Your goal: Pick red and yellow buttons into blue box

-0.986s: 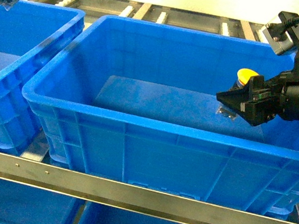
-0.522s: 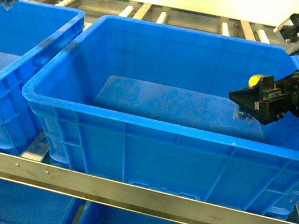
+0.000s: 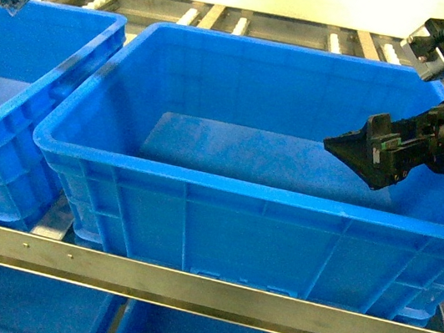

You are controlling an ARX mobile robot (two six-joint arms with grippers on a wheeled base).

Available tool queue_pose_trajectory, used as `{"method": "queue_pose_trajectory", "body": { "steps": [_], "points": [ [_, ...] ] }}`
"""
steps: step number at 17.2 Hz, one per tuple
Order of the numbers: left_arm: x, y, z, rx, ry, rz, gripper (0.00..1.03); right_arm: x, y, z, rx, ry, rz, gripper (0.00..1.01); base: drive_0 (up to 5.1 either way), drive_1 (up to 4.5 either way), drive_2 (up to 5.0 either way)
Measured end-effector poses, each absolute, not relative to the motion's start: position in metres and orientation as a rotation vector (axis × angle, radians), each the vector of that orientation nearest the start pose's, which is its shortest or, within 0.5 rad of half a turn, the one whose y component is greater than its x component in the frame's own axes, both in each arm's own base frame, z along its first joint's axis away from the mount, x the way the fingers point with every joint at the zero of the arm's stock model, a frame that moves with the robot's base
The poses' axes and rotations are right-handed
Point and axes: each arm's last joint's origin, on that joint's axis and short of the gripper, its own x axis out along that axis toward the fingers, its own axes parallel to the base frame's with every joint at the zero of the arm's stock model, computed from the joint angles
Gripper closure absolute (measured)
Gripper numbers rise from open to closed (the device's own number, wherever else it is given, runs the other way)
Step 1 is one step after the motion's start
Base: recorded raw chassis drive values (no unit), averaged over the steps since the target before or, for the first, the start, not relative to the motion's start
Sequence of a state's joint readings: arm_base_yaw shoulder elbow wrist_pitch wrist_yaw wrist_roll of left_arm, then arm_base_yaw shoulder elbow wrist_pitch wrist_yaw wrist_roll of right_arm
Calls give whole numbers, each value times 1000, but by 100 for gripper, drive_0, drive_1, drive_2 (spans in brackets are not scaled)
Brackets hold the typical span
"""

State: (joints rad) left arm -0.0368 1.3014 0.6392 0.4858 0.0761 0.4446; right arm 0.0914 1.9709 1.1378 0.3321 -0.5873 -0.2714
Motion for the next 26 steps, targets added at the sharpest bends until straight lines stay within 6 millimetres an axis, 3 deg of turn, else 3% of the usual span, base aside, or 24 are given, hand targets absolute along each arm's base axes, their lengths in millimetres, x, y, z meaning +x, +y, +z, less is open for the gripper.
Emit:
{"method": "queue_pose_trajectory", "body": {
  "steps": [2,5,8,11,14,21,25,26],
  "points": [
    [277,-19,234,430,199,-178,80,409,54,162,-131,401,725,3,0,0,0],
    [308,-56,218,378,323,-305,80,409,54,162,-131,400,727,3,0,0,0],
    [325,-84,199,404,408,-316,80,409,53,162,-130,400,725,3,0,0,0],
    [352,-101,190,453,407,-278,80,409,54,162,-131,400,726,3,0,0,0],
    [368,-105,182,471,420,-240,80,409,54,162,-131,400,726,3,0,0,0],
    [370,-106,184,464,412,-229,3,409,54,162,-131,400,727,3,0,0,0],
    [370,-106,184,464,412,-229,5,409,54,162,-131,400,727,3,0,0,0],
    [371,-105,184,392,271,-137,11,410,59,161,-168,260,565,10,0,0,0]
  ]
}}
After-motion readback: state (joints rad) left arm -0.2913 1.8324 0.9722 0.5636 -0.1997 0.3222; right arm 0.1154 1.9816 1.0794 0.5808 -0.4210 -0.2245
